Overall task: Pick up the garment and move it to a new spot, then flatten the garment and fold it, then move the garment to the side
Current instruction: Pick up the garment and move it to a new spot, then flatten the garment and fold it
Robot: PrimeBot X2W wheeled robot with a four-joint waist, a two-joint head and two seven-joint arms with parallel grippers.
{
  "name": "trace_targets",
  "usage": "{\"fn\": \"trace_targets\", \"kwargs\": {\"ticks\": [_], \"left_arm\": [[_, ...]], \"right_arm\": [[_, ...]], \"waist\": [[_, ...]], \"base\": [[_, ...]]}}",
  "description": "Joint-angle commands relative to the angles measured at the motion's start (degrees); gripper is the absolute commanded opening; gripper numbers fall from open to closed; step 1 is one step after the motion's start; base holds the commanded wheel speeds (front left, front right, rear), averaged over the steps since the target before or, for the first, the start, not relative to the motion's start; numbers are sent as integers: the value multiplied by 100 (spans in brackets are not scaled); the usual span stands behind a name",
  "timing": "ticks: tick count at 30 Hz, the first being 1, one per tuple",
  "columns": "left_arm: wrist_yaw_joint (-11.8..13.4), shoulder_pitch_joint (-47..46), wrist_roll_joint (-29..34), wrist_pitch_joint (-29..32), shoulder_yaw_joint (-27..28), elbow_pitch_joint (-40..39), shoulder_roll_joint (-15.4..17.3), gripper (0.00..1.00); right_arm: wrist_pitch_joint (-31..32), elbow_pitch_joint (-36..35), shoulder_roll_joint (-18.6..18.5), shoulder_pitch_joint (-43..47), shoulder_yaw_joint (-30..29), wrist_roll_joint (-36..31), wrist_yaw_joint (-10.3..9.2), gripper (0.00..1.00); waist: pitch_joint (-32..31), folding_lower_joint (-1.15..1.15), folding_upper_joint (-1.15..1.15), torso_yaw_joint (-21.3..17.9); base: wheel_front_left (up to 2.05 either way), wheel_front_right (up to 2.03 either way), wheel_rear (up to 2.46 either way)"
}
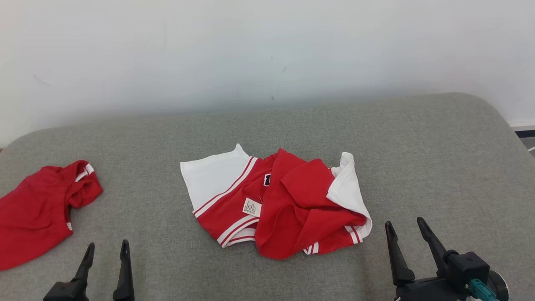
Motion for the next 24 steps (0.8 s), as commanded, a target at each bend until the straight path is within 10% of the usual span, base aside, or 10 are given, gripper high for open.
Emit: {"fn": "trace_targets", "kwargs": {"ticks": [1, 24], "left_arm": [[2, 87, -8, -33, 16, 20, 13, 100], [18, -205, -25, -33, 0, 46, -62, 100]], "right_arm": [[25, -20, -7, 64, 15, -11, 4, 100], [168, -235, -156, -10, 205, -23, 4, 100]], "waist": [[-7, 1, 0, -10], [219, 1, 0, 196]], "base": [[0, 0, 0], [0, 0, 0]]}}
